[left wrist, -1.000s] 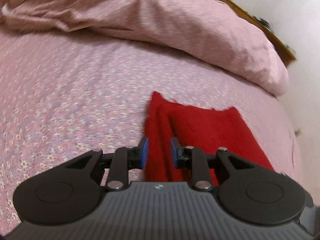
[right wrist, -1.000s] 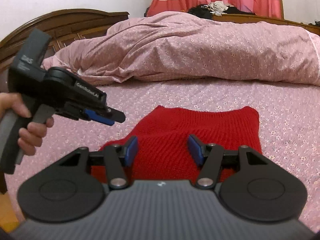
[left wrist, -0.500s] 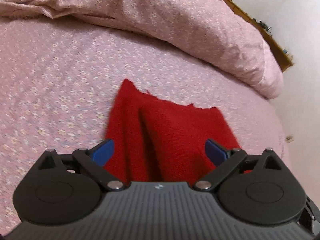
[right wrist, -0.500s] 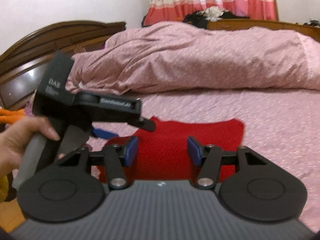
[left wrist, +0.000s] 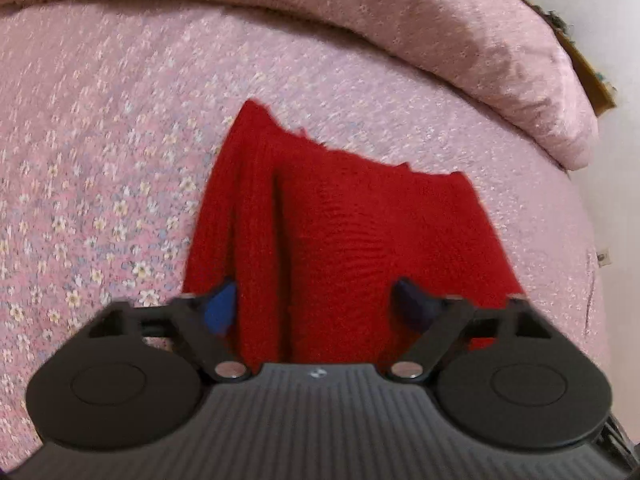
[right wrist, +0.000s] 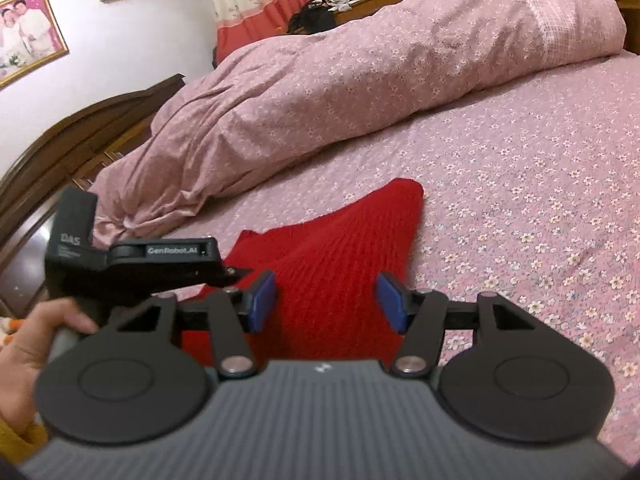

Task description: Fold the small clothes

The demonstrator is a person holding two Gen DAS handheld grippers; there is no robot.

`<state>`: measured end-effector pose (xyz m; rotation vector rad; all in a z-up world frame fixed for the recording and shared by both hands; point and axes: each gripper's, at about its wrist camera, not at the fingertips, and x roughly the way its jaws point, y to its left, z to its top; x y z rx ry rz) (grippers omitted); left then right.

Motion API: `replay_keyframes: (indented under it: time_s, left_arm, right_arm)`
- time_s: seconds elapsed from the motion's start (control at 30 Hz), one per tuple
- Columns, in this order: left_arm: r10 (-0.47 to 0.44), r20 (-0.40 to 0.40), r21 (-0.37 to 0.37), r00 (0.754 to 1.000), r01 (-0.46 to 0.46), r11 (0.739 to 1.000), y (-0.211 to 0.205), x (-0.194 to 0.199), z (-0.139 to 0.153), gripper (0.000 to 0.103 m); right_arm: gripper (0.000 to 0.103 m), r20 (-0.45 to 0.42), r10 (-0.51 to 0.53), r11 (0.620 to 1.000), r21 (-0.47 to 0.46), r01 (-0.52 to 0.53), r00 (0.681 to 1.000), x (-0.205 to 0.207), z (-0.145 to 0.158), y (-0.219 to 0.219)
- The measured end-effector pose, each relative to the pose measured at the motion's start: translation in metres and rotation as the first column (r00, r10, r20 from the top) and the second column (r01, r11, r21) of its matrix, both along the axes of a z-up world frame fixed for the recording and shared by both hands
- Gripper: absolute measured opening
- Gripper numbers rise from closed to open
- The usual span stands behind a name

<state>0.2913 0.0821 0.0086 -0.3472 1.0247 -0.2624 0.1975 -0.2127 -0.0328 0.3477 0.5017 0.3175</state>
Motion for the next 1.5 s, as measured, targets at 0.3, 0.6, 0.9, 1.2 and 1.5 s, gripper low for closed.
replay_keyframes:
  time_s: [0.3, 0.6, 0.9, 1.2, 1.5]
  left_arm:
    - [0.018, 0.126, -0.094, 0.992, -0.006, 0.996, 0.032, -0.015, 0.049, 0.025]
    - [0.028, 0.059, 0.040, 0.998, -0.031, 0.999, 0.062, -0.004, 0.005, 0.033]
    - [0.083, 0.158, -0.071, 0.984, -0.073, 0.995, 0.073, -0.056, 0.028, 0.052]
    - [0.047, 0.126, 0.071, 0.991, -0.056, 0.996, 0.053, -0.075, 0.012, 0.085]
    - [0.147, 0.114, -0.100, 0.983, -0.136, 0.986, 0.089, -0.070, 0.043, 0.103]
  right_arm:
    - [0.062, 0.019, 0.034, 0.999, -0.020, -0.034, 0.999, -0.003, 0.016, 0.017]
    - [0.061, 0.046, 0.138, 0.946, -0.300, -0.118, 0.989, 0.000, 0.013, 0.090]
    - [0.062, 0.117, 0.163, 0.922, -0.372, -0.109, 0.980, -0.027, 0.026, 0.086]
    - [0.062, 0.100, 0.194, 0.916, -0.376, -0.143, 0.976, -0.027, 0.015, 0.088]
    - [0.103, 0.049, 0.007, 0.997, 0.078, -0.011, 0.999, -0.016, 0.039, 0.013]
